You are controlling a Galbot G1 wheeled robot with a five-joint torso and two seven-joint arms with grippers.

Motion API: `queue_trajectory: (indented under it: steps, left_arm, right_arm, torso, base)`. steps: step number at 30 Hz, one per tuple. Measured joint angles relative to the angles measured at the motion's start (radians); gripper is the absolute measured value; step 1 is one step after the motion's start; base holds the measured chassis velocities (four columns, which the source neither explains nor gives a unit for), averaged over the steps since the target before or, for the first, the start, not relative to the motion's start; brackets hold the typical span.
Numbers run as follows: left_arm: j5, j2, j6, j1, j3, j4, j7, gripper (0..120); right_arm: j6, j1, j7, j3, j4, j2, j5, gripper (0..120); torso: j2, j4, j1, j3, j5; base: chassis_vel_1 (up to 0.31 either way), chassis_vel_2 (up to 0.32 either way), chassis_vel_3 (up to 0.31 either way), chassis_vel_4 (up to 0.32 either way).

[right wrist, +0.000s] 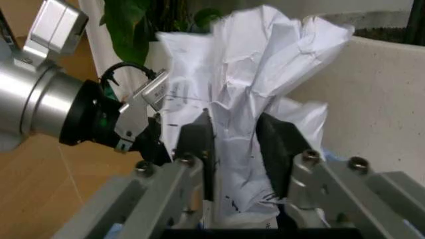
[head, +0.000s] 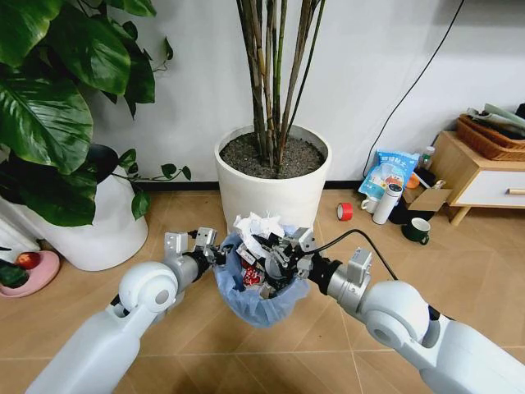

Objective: Pick up the trash bin and place the garbage on the floor into it.

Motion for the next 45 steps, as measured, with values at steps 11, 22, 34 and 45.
queue_trajectory:
  steps: [11,22,34,45]
  left_arm:
    - [0.001,-0.001,0.000,-0.005,0.002,0.002,0.004,0]
    - [0.004,-0.004,0.000,-0.002,0.000,0.002,0.007,0]
    - [0.044,-0.009,0.000,0.040,-0.041,-0.004,0.019,0]
    - [0.051,-0.002,0.000,0.064,-0.062,-0.017,0.018,0]
  right_arm:
    - [0.014,-0.004,0.005,-0.009,-0.037,0.016,-0.020,67]
    - [0.019,-0.009,0.013,0.001,-0.043,0.024,-0.024,99]
    - [0.018,-0.064,0.219,0.152,-0.021,0.055,-0.029,100]
    - [-0.008,-0.189,0.321,0.307,-0.043,0.155,-0.144,100]
  torso:
    - [0.000,0.0000,0.000,0.000,0.0000]
    - [0.000,0.0000,0.000,0.000,0.0001]
    - [0.000,0.0000,0.000,0.000,0.0001]
    - [0.000,-0.0001,0.000,0.000,0.0001]
  base:
    - [0.000,0.000,0.000,0.000]
    - [0.000,0.000,0.000,0.000]
    - [0.000,0.000,0.000,0.000]
    - [0.000,0.000,0.000,0.000]
